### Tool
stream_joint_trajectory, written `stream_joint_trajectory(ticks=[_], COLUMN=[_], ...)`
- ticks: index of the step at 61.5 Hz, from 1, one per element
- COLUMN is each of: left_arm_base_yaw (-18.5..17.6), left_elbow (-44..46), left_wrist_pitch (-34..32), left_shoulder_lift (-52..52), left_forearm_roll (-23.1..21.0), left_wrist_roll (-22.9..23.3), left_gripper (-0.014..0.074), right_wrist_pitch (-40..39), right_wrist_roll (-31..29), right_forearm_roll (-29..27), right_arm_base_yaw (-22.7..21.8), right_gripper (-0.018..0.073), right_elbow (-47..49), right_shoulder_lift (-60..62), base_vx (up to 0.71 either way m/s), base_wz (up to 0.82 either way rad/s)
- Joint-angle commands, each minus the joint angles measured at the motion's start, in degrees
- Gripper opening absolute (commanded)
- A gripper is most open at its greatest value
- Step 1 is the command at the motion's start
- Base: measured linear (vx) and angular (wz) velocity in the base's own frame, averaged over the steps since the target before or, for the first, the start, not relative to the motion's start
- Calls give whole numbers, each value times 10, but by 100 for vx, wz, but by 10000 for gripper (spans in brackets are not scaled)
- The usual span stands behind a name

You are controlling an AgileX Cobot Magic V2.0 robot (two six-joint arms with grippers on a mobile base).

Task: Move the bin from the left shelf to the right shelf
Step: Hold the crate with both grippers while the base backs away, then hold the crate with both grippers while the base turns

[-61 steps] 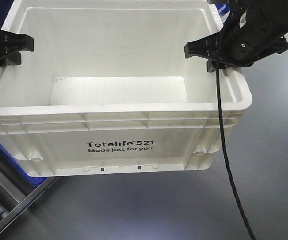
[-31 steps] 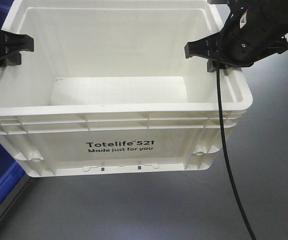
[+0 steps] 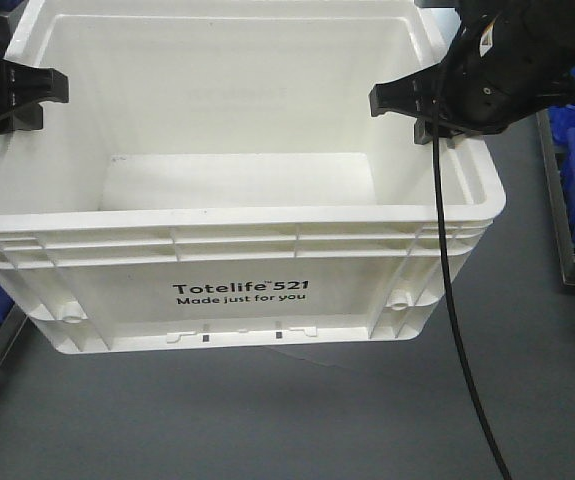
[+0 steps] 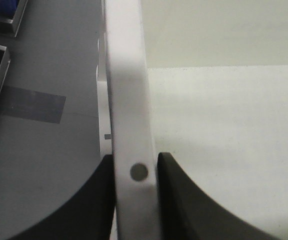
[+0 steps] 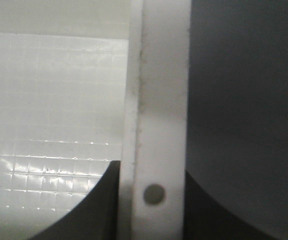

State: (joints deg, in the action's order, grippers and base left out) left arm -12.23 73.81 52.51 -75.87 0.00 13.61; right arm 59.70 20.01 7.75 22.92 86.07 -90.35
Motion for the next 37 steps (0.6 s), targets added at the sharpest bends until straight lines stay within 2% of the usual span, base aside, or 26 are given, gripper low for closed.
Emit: stream_joint_trajectory(ticks=[1, 18, 37], left_arm_base_yaw=[0, 0, 0], left_elbow=[23, 23, 23], left_wrist_pitch=[-57, -57, -58], left_shoulder_lift=[27, 27, 27], left_forearm_roll=[10, 10, 10], left_wrist_roll=[-8, -8, -8], left_gripper=[148, 148, 148], right_wrist_pitch=[-46, -46, -46], right_wrist_roll=[-5, -5, -5], right_forearm_roll=[42, 42, 42], right_arm_base_yaw=[-4, -4, -4], right_gripper=[83, 83, 83], right_elbow=[21, 21, 21], right_shoulder_lift=[32, 32, 32], base_vx=[12, 10, 9], base_wz=[-37, -28, -14])
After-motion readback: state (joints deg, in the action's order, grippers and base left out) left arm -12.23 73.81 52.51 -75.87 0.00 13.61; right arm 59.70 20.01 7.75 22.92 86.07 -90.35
